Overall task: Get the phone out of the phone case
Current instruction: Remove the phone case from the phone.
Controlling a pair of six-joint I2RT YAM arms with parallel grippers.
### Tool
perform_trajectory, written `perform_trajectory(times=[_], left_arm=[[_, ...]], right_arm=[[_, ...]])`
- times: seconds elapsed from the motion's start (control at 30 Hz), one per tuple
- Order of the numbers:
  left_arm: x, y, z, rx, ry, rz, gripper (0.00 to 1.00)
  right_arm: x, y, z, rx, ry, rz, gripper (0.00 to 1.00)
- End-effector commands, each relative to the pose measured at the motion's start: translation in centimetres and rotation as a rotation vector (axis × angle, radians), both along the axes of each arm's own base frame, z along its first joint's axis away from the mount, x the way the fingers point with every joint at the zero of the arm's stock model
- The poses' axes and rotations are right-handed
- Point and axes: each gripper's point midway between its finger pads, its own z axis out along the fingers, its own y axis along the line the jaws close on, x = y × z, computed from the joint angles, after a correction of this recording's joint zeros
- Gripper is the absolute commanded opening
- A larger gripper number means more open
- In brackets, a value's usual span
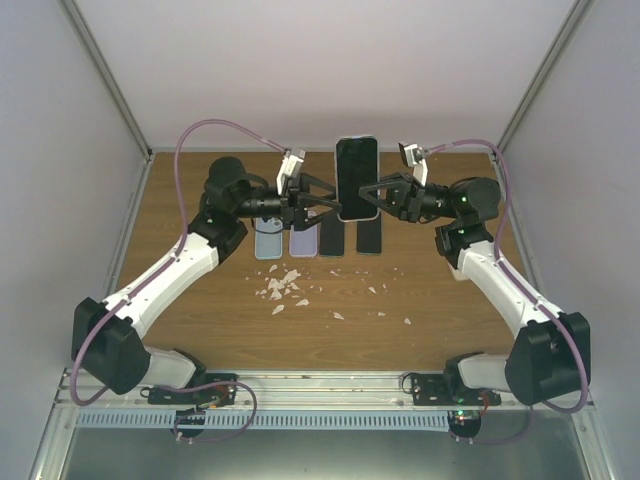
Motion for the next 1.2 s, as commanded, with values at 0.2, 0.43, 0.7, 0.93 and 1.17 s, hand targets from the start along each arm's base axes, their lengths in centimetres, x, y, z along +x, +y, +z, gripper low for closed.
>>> perform_trajectory(times=[0.2,0.43,0.7,0.93,1.17], left_arm=[[0.3,-1.6,1.0,-0.037,-0.009,0.002,0.37],[1.0,-1.1,0.7,0.006,-0.068,0.031,0.08],[0.6,0.2,-0.9,0.082,-0.12,0.009,0.0],[-0.5,0.1,-3.0,0.15,-0.114,-0.082,0.0],[-0.7,-0.3,-3.9,0.176,-0.103,-0.122,0.0]], right_arm=[[0.2,-0.4,2.2,0.046,-0.072,-0.043,0.0],[0.5,-0.3,1.8,-0.009,-0.102,-0.058,0.1],[1.4,-0.1,0.8,-0.12,-0.142,-0.078,0.3],[1.4,-0.1,-1.2,-0.216,-0.185,-0.082,0.36],[0.7,0.6,-2.1,-0.243,-0.205,-0.047,0.39]])
